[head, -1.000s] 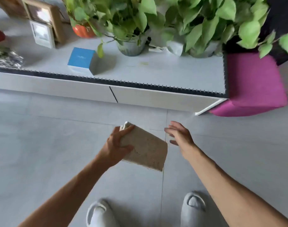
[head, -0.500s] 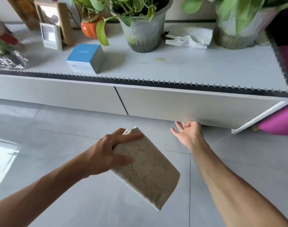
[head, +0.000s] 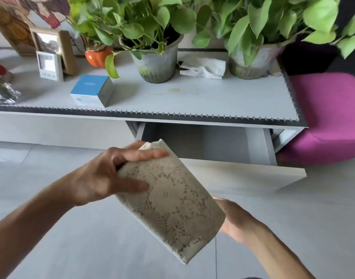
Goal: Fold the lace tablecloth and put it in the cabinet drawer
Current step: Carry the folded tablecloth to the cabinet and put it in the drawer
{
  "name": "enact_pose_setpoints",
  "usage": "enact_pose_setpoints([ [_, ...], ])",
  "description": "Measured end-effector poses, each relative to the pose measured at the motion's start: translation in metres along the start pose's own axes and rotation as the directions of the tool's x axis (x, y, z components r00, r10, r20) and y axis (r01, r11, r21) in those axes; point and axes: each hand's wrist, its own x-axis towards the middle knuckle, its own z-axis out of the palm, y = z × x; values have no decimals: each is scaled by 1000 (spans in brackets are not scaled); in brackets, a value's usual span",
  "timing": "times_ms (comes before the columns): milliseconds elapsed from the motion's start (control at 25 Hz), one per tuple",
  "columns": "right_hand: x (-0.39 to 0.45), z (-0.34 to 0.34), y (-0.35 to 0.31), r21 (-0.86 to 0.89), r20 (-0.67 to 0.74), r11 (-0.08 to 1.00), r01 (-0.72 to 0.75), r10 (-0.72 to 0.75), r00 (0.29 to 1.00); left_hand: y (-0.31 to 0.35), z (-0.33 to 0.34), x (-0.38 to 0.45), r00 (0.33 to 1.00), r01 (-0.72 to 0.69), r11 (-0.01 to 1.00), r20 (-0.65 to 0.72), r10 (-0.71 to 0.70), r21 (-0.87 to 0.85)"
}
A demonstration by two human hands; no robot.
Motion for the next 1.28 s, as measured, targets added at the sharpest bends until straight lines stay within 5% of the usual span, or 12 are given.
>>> enact_pose_setpoints([
  [80,-54,-6,-25,-83,-84,945,317,-324,942,14,-14,9,998,-54,991,-18,52,-125],
  [120,-74,-8,-44,-152,-207,847,509,-531,822,18,-15,16,996,-87,964,-38,80,-252],
  [200,-88,-16,-83,-471,-331,660,585,-747,576,19,-9,36,989,-132,879,-114,89,-458],
  [240,-86,-23,-93,-572,-299,618,539,-769,565,19,-2,45,985,-137,848,-159,64,-511],
  [360,-78,-34,-103,-378,-133,865,329,-403,905,10,18,64,969,-142,774,-245,-17,-617],
  [520,-71,-37,-100,-325,-55,931,166,-193,980,-12,35,66,945,-127,701,-301,-130,-702],
  [640,-67,-36,-81,-253,-39,959,128,-142,989,-27,43,66,957,-56,697,-237,-166,-715],
  [800,-38,-49,-83,-34,-306,978,207,-207,929,-47,47,83,967,94,722,-108,-229,-686],
  [1000,10,-60,-84,-163,-377,985,-60,-6,926,-84,44,114,964,266,945,61,-259,-190],
  [1280,50,-69,-67,-402,-541,890,-214,-42,840,-133,67,136,924,361,856,-14,-383,370],
])
